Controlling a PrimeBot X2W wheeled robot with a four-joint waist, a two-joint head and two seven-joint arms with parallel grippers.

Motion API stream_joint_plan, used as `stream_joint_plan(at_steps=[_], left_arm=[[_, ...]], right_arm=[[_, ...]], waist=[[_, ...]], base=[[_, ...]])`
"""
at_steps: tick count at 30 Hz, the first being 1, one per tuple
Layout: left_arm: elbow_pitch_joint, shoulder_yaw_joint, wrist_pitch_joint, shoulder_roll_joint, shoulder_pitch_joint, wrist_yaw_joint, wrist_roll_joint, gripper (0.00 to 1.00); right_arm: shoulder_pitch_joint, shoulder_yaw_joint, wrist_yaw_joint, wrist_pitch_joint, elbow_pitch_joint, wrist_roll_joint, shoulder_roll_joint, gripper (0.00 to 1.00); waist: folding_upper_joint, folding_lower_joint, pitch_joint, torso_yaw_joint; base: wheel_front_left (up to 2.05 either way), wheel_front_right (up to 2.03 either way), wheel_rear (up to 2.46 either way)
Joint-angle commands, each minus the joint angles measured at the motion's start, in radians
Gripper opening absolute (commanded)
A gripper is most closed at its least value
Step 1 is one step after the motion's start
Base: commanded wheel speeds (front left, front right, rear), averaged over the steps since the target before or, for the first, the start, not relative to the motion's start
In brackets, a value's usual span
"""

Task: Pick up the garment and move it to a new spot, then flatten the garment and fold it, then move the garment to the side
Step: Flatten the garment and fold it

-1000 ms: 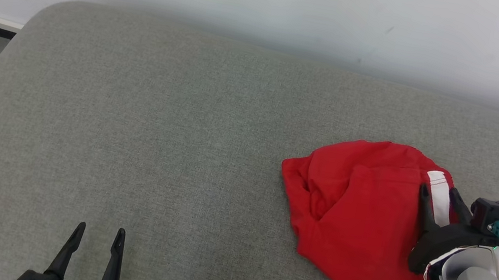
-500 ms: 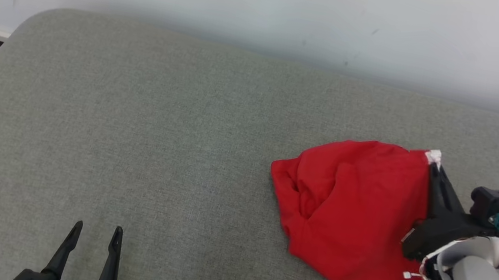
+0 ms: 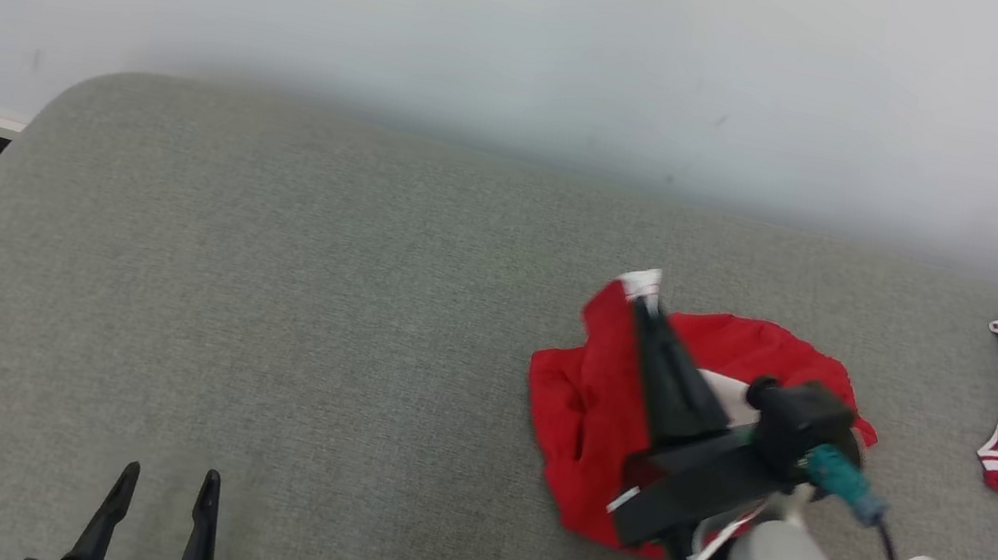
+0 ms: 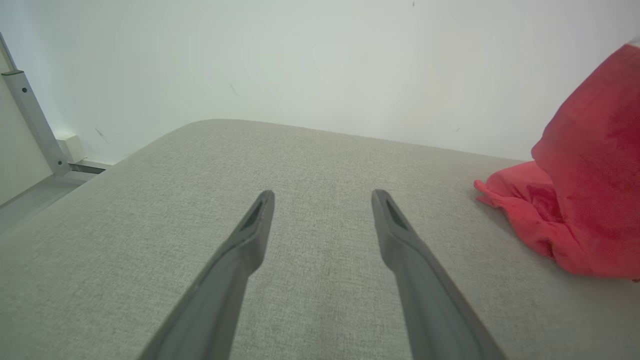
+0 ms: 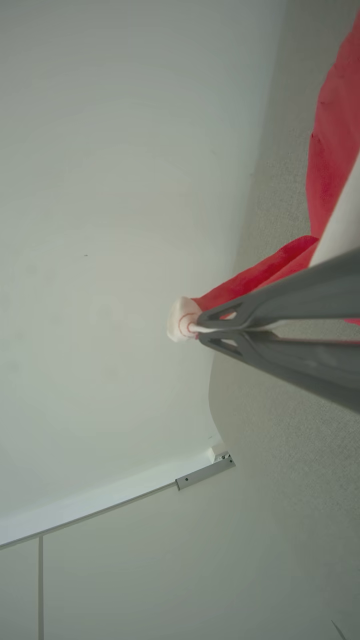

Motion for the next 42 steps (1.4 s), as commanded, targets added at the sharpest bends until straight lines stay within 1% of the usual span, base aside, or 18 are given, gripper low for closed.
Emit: stream_joint_plan(at_steps=[1,5,9,10,11,16,19,20,22,23,24,25,28,30,33,35,38,42], left_arm=[[-0.007,0.011,-0.002,-0.001,0.015,0.003,-0.006,1.00],[-0.010,0.029,-0.002,-0.001,0.021,0.001,-0.006,1.00],[-0.014,0.042,-0.002,-0.001,0.038,0.001,-0.012,1.00],[-0.016,0.034,-0.002,-0.001,0.043,0.006,-0.016,1.00],[-0.018,0.033,-0.002,-0.001,0.043,0.007,-0.018,1.00],[-0.010,0.036,-0.002,-0.001,0.053,0.006,-0.024,1.00],[-0.003,0.029,-0.002,-0.001,0.055,0.005,-0.028,1.00],[-0.003,0.029,-0.002,-0.001,0.055,0.005,-0.028,1.00],[0.001,0.025,-0.002,-0.001,0.055,0.006,-0.029,1.00],[0.002,0.023,-0.002,-0.001,0.056,0.007,-0.029,1.00],[0.004,0.021,-0.002,-0.001,0.057,0.007,-0.030,1.00],[0.005,0.019,-0.002,-0.001,0.058,0.007,-0.031,1.00],[0.007,0.023,-0.002,-0.001,0.061,0.010,-0.031,1.00],[0.007,0.028,-0.002,-0.001,0.061,0.010,-0.028,1.00],[0.010,0.032,-0.002,-0.001,0.066,0.008,-0.024,1.00],[0.012,0.035,-0.002,-0.001,0.066,0.006,-0.021,1.00],[0.013,0.035,-0.002,-0.001,0.062,0.003,-0.018,1.00],[0.014,0.031,-0.002,-0.001,0.066,-0.003,-0.016,1.00]], right_arm=[[0.018,0.041,-0.002,0.000,-0.030,0.015,0.014,0.00],[0.042,0.149,-0.002,0.007,-0.078,0.031,0.033,0.00],[0.072,0.246,-0.002,0.024,-0.093,0.010,0.048,0.00],[0.088,0.293,-0.002,0.038,-0.071,-0.005,0.048,0.00],[0.092,0.320,-0.002,0.040,-0.062,-0.015,0.049,0.00],[0.112,0.431,-0.002,0.052,0.047,-0.043,0.063,0.00],[0.111,0.507,-0.002,0.043,0.121,-0.019,0.079,0.00],[0.111,0.507,-0.002,0.043,0.121,-0.019,0.079,0.00],[0.106,0.547,-0.002,0.037,0.168,0.003,0.085,0.00],[0.101,0.562,-0.002,0.035,0.190,0.013,0.088,0.18],[0.095,0.573,-0.002,0.033,0.209,0.027,0.090,0.51],[0.091,0.584,-0.002,0.031,0.224,0.045,0.093,1.00],[0.071,0.598,-0.002,0.017,0.242,0.075,0.096,1.00],[0.064,0.589,-0.002,0.008,0.243,0.093,0.095,1.00],[0.058,0.568,-0.002,0.002,0.215,0.126,0.096,1.00],[0.057,0.542,-0.002,-0.001,0.187,0.139,0.080,1.00],[0.070,0.447,-0.002,-0.001,0.105,0.122,0.041,1.00],[0.131,0.278,-0.002,-0.001,-0.002,0.064,0.008,1.00]], waist=[[0.0000,0.0001,-0.011,0.015],[0.0000,0.0001,-0.020,0.037],[0.0000,0.0001,-0.028,0.061],[0.0000,0.0001,-0.032,0.075],[0.0000,0.0001,-0.033,0.082],[0.0000,0.0001,-0.039,0.103],[0.0000,0.0001,-0.044,0.110],[0.0000,0.0001,-0.044,0.110],[0.0000,0.0001,-0.048,0.114],[0.0000,0.0001,-0.050,0.116],[0.0000,0.0001,-0.052,0.117],[0.0000,0.0001,-0.054,0.117],[0.0000,0.0001,-0.060,0.110],[0.0000,0.0001,-0.063,0.100],[0.0000,0.0001,-0.068,0.082],[0.0000,0.0001,-0.070,0.070],[0.0000,0.0001,-0.072,0.052],[0.0000,0.0001,-0.071,0.028]], base=[[0.00,0.00,0.00],[0.00,0.00,0.00],[0.00,0.00,0.00],[0.00,0.00,0.00],[0.00,0.00,0.00],[0.00,0.00,0.00],[0.00,0.00,0.00],[0.00,0.00,0.00],[0.00,0.00,0.00],[0.00,0.00,0.00],[0.00,0.00,0.00],[0.00,0.00,0.00],[0.00,0.00,0.00],[0.00,0.00,0.00],[0.00,0.00,0.00],[0.00,0.00,0.00],[0.00,0.00,0.00],[0.00,0.00,0.00]])
